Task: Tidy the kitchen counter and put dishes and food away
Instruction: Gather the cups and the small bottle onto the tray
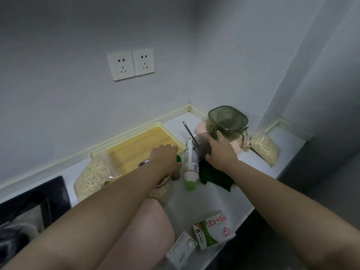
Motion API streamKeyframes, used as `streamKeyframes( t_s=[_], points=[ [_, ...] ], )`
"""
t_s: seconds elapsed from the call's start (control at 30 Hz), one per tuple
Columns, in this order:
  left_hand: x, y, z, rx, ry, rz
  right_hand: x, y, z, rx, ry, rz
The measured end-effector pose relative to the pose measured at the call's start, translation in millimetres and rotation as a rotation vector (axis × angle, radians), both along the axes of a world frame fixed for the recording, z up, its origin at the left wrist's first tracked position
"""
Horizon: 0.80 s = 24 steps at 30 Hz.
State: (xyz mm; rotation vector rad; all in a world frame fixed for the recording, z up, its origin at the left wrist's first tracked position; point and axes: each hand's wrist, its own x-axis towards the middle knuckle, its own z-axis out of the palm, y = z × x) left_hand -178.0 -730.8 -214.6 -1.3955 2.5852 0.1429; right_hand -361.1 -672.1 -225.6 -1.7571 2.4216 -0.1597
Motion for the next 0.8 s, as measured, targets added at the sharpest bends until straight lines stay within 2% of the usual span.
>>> streamKeyframes(
  t_s=[0.3, 0.5, 0.7, 0.8],
  points=[
    [-24, -10, -6, 0.061, -0.088, 0.022, -15, -21, -16, 0.045, 0.008, 0.024],
    [-30, -12, -11, 0.082, -0.127, 0.042, -15, -21, -18, 0.011, 0.132, 0.036],
    [-32, -10, -14, 0.068, 0.005, 0.05, -15, -15, -22, -0.058, 0.219, 0.089],
    [-28, -10, -16, 0.055, 0.098, 0.071, -14, -13, -21, -0.086, 0.203, 0.044]
  ],
)
